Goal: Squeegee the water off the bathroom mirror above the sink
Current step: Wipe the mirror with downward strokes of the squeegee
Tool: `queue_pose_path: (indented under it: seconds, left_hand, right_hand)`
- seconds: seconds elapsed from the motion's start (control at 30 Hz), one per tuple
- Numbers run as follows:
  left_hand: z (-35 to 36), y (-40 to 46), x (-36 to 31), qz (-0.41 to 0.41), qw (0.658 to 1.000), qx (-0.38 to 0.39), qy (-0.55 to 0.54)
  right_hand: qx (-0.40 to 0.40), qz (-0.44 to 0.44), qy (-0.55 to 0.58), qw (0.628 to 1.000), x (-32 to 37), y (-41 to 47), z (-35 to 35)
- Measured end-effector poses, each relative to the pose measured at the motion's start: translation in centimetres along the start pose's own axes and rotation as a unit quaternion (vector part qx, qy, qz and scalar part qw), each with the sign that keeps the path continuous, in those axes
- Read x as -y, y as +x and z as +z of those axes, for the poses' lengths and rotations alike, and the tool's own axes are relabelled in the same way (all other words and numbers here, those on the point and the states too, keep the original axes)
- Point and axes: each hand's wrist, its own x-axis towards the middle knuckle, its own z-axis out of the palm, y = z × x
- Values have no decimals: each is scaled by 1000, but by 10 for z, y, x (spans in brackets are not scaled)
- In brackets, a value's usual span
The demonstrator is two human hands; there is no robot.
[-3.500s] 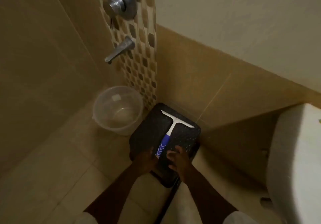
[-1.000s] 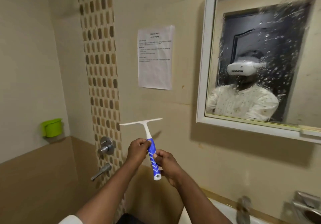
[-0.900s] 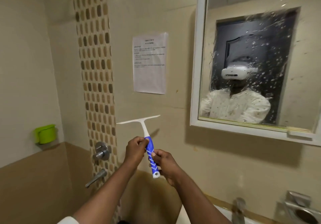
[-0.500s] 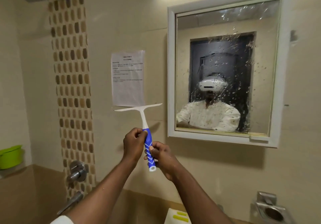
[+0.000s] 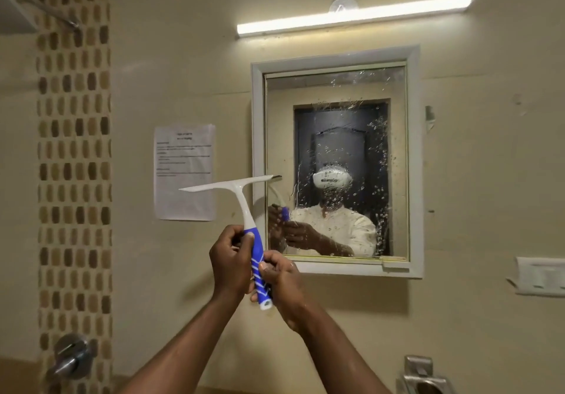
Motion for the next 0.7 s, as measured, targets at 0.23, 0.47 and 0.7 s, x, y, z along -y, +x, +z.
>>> queue_pose_path:
  seconds: [0.23,0.47,0.7]
  left_hand:
    - [32,21,-36,73,995,73,-18]
    - [47,43,-66,144,978,141,63]
    - [54,57,-92,116,966,218,74]
  right_hand:
    - [-41,-62,-15,997,42,4,-20]
    - [-117,-131,-81,981,80,13,-29]
    - [-192,-182,-81,961,100,40,-25]
